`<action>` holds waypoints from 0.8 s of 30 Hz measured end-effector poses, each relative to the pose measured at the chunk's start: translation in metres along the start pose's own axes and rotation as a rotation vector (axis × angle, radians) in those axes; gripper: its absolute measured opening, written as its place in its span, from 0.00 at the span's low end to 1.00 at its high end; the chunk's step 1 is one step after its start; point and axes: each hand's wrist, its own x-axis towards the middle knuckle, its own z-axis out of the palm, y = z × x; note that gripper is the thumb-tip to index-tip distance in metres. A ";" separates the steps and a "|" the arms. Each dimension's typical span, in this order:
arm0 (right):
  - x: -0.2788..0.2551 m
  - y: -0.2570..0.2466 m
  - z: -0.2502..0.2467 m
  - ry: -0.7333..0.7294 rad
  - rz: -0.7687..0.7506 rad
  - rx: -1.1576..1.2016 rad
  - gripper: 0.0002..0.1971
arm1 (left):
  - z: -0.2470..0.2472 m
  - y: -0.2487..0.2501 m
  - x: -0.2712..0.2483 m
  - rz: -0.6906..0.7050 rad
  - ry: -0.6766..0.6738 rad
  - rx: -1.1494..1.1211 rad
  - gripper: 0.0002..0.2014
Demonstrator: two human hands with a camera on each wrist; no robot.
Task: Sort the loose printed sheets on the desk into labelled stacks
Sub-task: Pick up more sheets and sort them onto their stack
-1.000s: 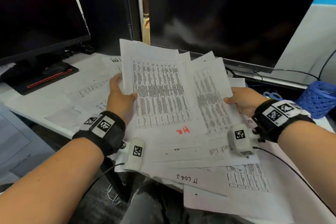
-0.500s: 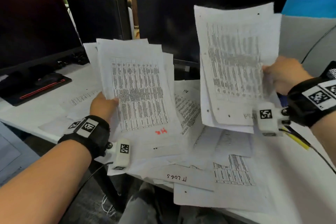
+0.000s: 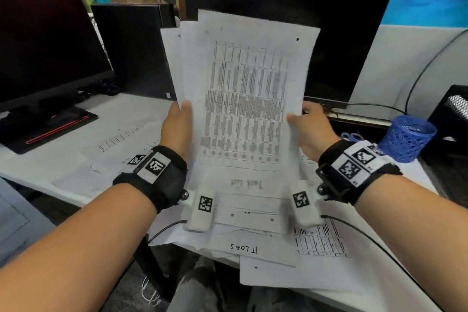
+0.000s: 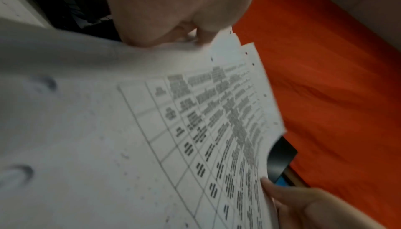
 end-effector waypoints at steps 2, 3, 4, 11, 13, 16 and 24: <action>-0.005 -0.002 0.006 0.028 -0.014 0.021 0.25 | 0.005 0.003 -0.003 0.045 0.018 -0.005 0.15; -0.008 -0.006 0.007 0.028 -0.055 -0.014 0.24 | 0.008 0.006 -0.005 0.087 0.006 0.007 0.15; -0.013 -0.012 0.008 0.024 -0.113 -0.062 0.19 | 0.011 0.009 -0.008 0.135 -0.005 0.028 0.14; -0.045 -0.058 0.000 0.141 -0.575 -0.075 0.13 | 0.026 0.047 -0.023 0.431 0.024 0.060 0.19; -0.049 -0.055 -0.007 0.129 -0.578 -0.072 0.14 | 0.026 0.049 -0.028 0.449 -0.005 0.049 0.18; -0.052 -0.041 -0.018 0.081 -0.491 -0.070 0.19 | 0.022 0.040 -0.036 0.447 -0.044 0.078 0.17; -0.045 -0.087 -0.033 0.130 -0.725 0.070 0.29 | 0.024 0.029 -0.036 0.408 -0.137 0.061 0.17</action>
